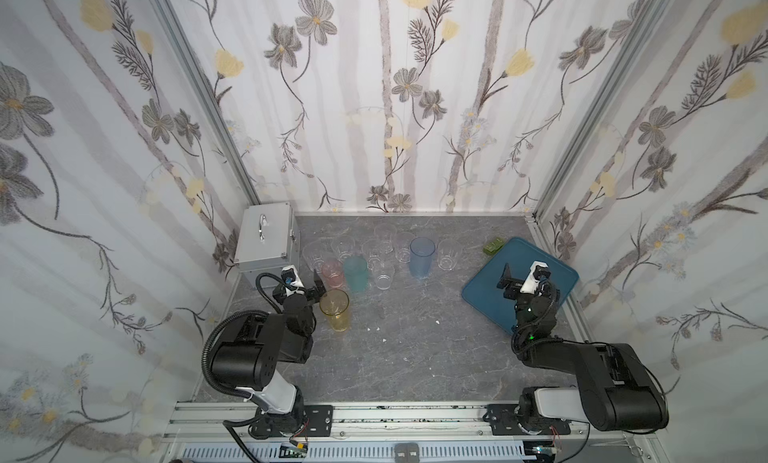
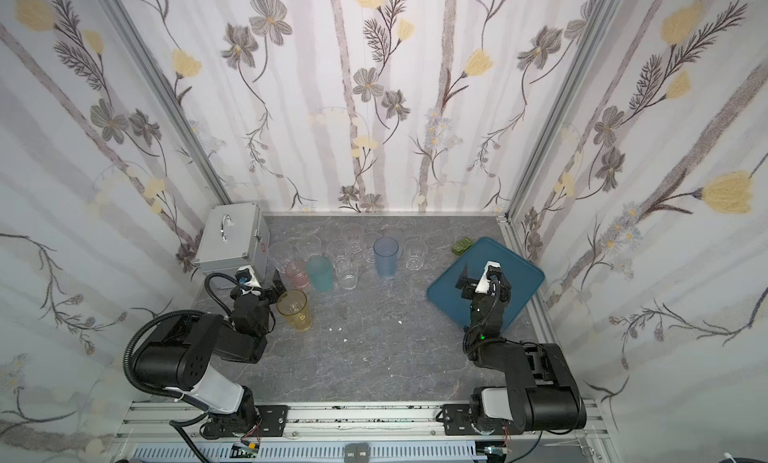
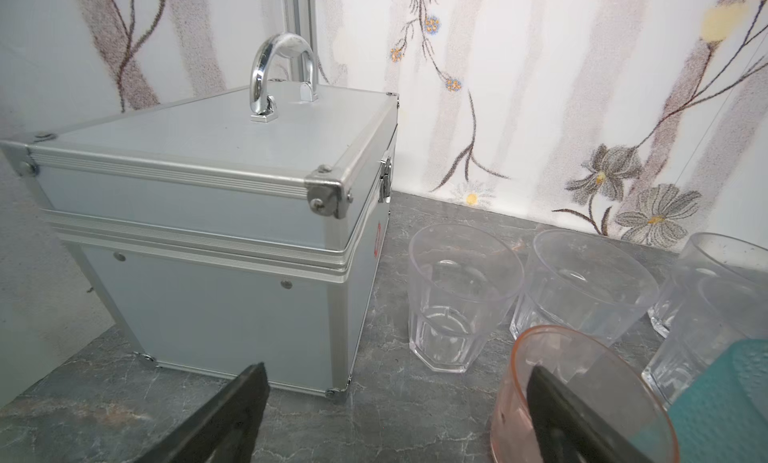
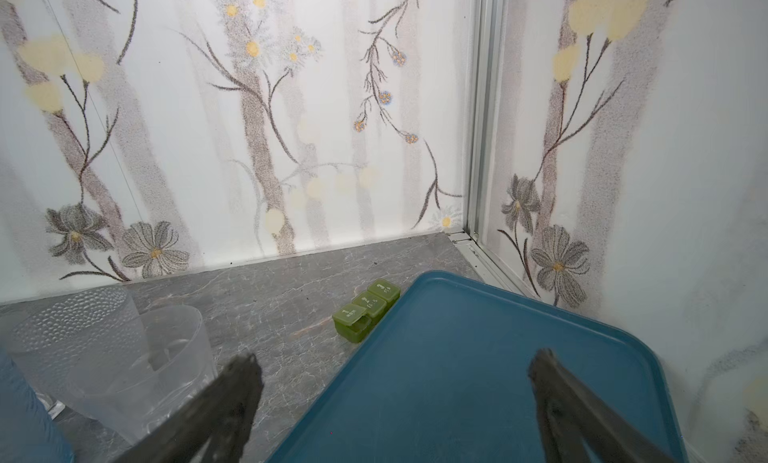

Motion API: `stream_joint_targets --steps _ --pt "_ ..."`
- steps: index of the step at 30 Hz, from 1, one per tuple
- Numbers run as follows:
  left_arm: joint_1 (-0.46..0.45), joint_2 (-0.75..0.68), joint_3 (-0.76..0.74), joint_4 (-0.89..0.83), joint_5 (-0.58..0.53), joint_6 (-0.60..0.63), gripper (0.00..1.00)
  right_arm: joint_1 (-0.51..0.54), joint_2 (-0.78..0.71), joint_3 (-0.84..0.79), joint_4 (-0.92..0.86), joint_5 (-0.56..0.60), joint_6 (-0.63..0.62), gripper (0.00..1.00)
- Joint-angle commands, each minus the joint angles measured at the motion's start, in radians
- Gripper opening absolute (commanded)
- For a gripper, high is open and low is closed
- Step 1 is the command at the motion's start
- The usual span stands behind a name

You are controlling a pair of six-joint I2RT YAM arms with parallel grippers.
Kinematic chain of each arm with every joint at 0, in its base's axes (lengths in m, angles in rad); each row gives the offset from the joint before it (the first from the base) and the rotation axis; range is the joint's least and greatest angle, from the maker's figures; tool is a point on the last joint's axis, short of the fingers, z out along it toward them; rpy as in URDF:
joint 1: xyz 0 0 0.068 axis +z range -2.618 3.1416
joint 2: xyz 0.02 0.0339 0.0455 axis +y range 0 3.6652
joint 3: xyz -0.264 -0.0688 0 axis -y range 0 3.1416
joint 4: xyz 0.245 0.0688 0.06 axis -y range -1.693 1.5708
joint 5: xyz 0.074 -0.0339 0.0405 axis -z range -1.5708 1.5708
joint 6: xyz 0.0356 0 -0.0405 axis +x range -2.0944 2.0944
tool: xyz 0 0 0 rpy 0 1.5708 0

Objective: Place the glasses into the tray

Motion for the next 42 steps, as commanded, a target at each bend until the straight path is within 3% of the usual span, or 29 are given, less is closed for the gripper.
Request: stream_joint_targets --steps 1,42 --pt "0.001 0.001 -0.002 0.047 0.000 0.005 1.00 0.000 0.003 0.006 0.013 -0.012 -0.011 1.00" --pt "0.017 0.000 0.003 0.036 0.018 -0.009 1.00 -0.015 0.002 0.007 0.010 -0.034 -0.001 1.00"
